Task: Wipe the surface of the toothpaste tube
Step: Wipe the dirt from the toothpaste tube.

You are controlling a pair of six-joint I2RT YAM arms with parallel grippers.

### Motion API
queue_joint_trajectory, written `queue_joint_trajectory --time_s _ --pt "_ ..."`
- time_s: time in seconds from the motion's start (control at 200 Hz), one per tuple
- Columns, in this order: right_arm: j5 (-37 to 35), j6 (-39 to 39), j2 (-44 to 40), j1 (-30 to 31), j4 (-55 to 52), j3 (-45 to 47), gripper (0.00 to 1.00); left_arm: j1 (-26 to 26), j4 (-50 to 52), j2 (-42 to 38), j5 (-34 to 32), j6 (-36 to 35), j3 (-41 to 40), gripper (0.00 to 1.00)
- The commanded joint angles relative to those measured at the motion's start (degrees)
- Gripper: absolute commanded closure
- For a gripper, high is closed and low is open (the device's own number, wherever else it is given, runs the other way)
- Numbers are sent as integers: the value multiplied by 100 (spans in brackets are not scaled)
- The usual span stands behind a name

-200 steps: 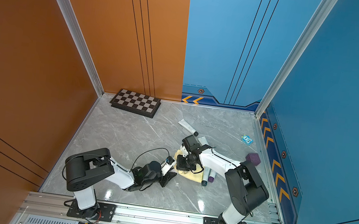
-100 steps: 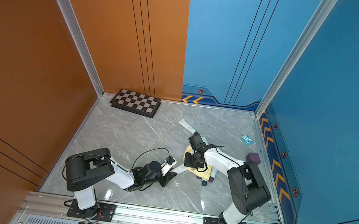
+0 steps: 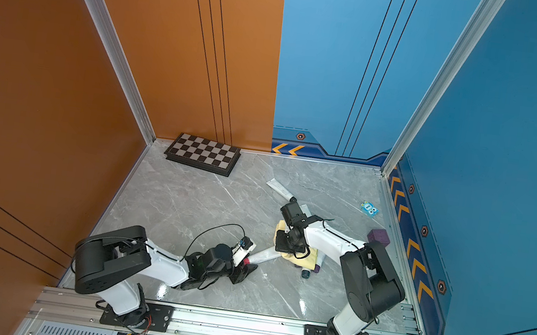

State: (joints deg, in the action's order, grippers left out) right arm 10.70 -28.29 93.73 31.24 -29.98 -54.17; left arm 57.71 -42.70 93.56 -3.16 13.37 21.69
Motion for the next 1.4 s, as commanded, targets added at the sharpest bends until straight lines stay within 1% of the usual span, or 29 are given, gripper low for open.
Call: queue_joint_trajectory --time_s 0.0,0.235,0.415,0.696,0.761,0.866,0.921,0.961,1.121,1.351,1.391 --pt "123 61 -205 68 -399 -188 100 -30 1361 108 -215 105 -298 41" --pt "183 122 -455 147 -602 -447 100 -196 1387 239 -172 1 -203 48" --pt "261 140 -450 227 -650 -581 100 -290 1387 163 -143 -78 -187 47" --pt "465 -66 -90 625 -389 -648 100 -324 1385 462 86 -285 233 48" --pt "520 -142 4 696 -273 -643 100 -322 1380 558 106 -308 301 52" --pt "763 -289 250 814 -6 -636 100 -324 1378 742 239 -343 425 67" --pt "766 -316 405 856 53 -647 100 -328 1378 827 269 -343 455 72" --pt "753 -314 509 857 103 -645 100 -323 1378 880 271 -344 465 74" --pt "372 -200 742 693 38 -539 100 -359 1378 954 236 -352 420 80" --pt "-929 122 635 224 -417 -437 100 -391 1378 919 237 -309 370 82" --pt "-1044 114 541 129 -432 -401 100 -398 1378 897 237 -304 366 83"
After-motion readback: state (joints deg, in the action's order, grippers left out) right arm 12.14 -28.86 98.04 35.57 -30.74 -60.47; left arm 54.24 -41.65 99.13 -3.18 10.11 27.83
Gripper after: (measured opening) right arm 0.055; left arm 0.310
